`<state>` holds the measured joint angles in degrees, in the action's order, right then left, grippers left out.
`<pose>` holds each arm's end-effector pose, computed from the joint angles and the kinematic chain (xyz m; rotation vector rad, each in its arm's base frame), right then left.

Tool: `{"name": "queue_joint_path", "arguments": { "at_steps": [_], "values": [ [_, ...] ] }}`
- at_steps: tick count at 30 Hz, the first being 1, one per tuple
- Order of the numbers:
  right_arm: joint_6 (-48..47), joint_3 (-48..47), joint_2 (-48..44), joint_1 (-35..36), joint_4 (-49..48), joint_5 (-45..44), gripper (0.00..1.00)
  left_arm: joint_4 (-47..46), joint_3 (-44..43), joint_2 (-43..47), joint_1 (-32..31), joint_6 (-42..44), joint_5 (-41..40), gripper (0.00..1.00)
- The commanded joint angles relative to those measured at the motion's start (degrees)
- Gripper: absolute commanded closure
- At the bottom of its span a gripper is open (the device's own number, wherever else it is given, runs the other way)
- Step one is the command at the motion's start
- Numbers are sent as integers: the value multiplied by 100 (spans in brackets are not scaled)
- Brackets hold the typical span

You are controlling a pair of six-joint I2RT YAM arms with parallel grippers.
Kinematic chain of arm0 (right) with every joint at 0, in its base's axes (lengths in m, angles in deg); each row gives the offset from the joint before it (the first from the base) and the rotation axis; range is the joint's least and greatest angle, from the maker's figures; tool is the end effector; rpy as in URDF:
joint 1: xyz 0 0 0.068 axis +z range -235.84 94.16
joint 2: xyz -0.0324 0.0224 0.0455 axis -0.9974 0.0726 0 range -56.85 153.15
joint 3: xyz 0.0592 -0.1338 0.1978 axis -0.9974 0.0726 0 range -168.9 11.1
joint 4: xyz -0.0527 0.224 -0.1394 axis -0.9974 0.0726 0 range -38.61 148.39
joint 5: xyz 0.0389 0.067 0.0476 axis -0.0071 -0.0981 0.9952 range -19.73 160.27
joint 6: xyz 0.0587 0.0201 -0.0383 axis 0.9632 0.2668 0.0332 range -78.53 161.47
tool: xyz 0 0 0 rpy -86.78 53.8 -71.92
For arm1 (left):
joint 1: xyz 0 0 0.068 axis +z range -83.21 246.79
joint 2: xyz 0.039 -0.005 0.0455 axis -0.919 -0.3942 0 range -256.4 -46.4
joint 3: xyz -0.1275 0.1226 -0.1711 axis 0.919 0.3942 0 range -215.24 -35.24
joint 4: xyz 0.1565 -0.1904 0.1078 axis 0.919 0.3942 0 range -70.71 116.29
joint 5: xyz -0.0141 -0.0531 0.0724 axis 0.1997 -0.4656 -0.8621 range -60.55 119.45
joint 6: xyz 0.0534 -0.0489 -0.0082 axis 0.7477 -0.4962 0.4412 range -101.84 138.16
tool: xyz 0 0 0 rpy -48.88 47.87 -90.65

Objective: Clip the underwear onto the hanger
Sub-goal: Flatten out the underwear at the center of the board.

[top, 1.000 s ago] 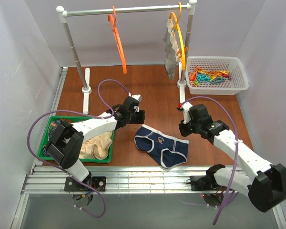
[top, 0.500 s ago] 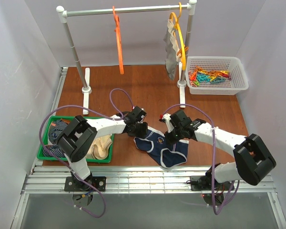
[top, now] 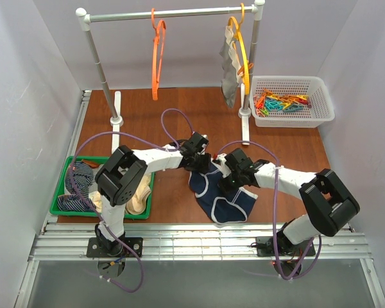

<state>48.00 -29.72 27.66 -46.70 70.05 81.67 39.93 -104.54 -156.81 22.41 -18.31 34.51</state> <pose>0.2126 0.1885 0.0990 -0.8301 2.5992 0.5115 0.2793 -0.2808 0.0954 0.2218 2.7628 -0.5454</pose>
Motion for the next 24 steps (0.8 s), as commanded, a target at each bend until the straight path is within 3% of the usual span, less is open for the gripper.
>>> {"name": "queue_joint_path", "arguments": {
  "at_steps": [1, 10, 24],
  "values": [
    [95, -66, 259, 42, -160, -392, 99, 133, -408, -349, -9, 412, -207, 100],
    [33, -339, 575, 120, -266, -85, 99, 396, -1481, -1167, 201, 878, -278, 100],
    [288, -901, 1041, 261, -732, 943, 99, 177, -1719, -1246, 430, 1142, -330, 100]
  ]
}}
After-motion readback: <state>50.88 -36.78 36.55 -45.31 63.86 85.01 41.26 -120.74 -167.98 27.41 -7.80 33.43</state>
